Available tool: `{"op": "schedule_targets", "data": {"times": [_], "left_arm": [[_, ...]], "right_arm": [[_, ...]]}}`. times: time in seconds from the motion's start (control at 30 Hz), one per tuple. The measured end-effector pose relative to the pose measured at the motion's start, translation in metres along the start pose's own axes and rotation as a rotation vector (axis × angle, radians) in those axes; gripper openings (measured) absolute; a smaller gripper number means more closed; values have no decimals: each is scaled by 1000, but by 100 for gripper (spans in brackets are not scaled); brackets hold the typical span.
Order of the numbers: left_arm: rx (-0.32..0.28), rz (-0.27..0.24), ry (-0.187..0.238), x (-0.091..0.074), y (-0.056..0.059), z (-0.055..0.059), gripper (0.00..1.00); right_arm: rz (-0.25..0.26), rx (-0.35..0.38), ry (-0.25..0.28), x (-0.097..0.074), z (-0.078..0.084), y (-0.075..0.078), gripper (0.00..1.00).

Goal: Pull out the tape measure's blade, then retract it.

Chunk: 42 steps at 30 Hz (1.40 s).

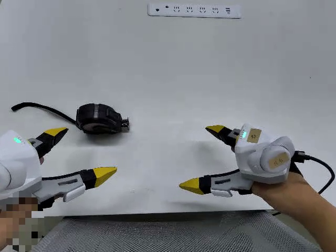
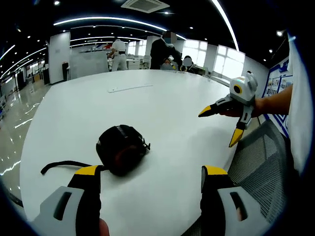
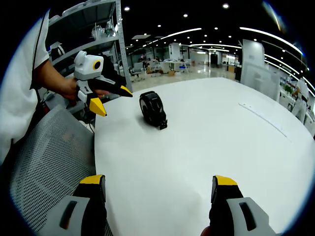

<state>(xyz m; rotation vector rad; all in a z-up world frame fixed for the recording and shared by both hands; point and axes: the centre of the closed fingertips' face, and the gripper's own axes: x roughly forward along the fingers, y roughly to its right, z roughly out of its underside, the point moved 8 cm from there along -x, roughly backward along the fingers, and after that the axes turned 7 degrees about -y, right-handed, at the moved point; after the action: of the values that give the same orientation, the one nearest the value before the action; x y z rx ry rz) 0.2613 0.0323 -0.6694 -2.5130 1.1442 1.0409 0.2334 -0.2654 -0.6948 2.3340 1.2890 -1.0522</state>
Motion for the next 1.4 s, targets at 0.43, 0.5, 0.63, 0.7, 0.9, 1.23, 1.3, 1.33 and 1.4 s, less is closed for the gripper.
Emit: {"op": "schedule_targets", "data": {"times": [0.43, 0.5, 0.63, 0.7, 0.9, 1.23, 1.3, 1.33, 1.4], "left_arm": [[35, 8, -17, -15, -5, 6, 87], [40, 8, -20, -16, -6, 6, 88], [54, 6, -23, -19, -8, 6, 89], [56, 11, -20, -21, -8, 6, 89], [65, 13, -21, -25, -8, 7, 89], [69, 8, -23, -32, -12, 7, 89], [69, 5, -26, -33, -12, 7, 89], [70, 5, -27, -33, -13, 7, 88], [67, 5, -28, -33, -14, 8, 88]], "right_arm": [[30, 11, 3, -25, 3, 5, 95], [36, 16, 4, -28, 3, 6, 96], [45, 24, 10, -35, 5, 6, 96], [50, 27, 13, -40, 5, 6, 97], [54, 45, 19, -52, 11, 7, 97], [80, 70, 14, -63, 21, 11, 97], [86, 76, 15, -64, 22, 12, 97], [86, 76, 15, -64, 22, 12, 97], [87, 73, 16, -64, 21, 12, 97]]}}
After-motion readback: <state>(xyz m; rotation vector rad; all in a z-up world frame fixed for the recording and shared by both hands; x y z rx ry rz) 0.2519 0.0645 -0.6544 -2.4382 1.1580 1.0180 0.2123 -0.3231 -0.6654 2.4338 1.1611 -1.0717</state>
